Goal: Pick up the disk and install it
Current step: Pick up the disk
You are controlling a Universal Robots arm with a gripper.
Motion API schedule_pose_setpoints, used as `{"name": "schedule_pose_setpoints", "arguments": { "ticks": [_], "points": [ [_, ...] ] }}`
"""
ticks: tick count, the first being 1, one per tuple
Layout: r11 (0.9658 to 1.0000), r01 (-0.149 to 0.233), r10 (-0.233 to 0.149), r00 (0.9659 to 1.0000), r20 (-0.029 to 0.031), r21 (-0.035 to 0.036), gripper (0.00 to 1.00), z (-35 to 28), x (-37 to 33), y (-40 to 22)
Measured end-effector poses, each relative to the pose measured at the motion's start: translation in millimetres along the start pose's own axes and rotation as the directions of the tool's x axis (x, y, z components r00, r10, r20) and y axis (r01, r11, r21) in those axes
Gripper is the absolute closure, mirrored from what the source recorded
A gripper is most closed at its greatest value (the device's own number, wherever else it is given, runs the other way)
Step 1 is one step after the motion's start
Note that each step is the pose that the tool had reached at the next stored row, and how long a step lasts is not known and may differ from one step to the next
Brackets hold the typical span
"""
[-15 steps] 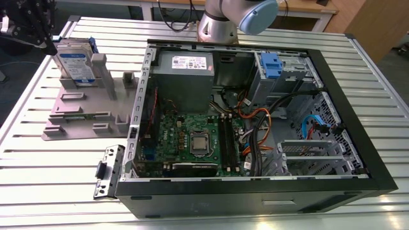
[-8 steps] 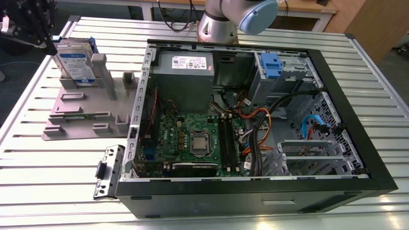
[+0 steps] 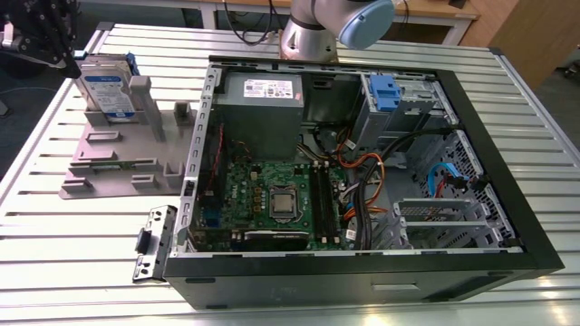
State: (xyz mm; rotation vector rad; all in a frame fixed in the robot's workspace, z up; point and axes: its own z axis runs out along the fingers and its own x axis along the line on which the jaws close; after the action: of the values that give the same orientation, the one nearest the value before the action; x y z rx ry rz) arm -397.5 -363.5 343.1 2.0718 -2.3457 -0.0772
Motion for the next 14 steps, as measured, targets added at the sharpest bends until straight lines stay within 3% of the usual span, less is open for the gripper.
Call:
{"name": "schedule_pose_setpoints", "arguments": {
  "ticks": [14],
  "points": [
    [0.9998,0.021,-0.021,0.9998,-0.0009,-0.0005,0.90,0.0,0.0,0.0]
  ]
}}
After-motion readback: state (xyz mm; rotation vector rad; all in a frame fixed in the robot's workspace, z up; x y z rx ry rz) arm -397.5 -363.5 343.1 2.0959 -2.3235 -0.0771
